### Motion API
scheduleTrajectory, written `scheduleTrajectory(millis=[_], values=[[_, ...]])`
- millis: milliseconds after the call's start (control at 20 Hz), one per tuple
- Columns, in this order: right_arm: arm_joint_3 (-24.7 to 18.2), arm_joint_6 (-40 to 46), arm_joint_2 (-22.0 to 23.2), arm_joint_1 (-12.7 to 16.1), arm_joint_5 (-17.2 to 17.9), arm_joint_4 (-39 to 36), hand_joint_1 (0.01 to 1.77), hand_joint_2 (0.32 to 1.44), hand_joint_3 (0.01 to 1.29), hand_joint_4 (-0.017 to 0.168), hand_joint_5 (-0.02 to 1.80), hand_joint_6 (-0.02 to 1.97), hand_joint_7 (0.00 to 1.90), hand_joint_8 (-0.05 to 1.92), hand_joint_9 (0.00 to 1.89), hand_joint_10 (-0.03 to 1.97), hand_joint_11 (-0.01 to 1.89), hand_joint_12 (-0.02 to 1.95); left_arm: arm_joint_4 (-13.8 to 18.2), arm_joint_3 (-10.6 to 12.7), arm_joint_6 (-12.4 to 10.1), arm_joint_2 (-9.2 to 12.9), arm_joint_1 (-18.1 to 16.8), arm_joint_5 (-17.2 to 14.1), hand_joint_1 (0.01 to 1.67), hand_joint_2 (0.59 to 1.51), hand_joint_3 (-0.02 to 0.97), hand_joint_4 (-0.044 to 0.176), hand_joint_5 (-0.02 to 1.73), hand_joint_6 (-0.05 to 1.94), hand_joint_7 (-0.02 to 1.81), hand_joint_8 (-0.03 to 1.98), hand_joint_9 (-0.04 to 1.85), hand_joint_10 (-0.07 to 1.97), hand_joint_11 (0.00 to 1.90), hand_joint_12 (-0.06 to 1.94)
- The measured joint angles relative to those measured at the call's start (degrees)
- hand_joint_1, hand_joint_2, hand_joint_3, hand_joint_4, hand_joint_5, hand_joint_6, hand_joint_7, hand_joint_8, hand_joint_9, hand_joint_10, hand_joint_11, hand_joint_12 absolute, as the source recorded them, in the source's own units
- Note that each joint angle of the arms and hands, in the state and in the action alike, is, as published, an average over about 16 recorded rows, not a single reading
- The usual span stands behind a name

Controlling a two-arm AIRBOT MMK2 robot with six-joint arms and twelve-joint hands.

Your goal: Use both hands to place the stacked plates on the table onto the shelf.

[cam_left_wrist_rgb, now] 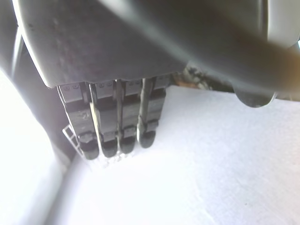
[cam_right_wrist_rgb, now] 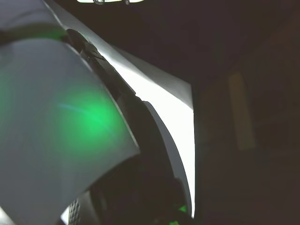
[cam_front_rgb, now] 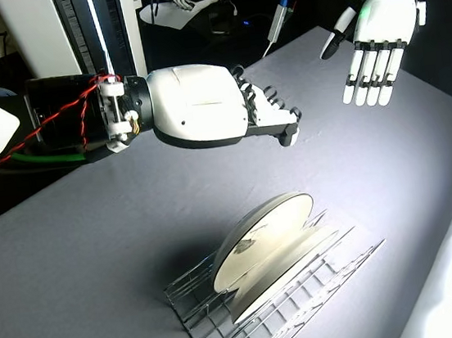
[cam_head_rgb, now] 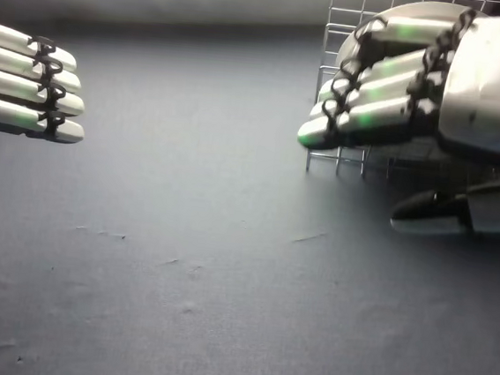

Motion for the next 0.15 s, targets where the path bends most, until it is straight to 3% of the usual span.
scheduleTrajectory(millis=[150], values=[[-0.09,0.0,0.0,-0.08,0.93,-3.05,0.87,1.12,0.01,0.0,0.49,0.02,0.53,0.01,0.49,0.01,0.02,1.21,0.02,-0.14,-0.01,0.02,-0.07,-0.03,0.02,1.101,0.016,0.008,0.11,0.01,0.09,0.0,0.06,0.01,0.05,0.03]])
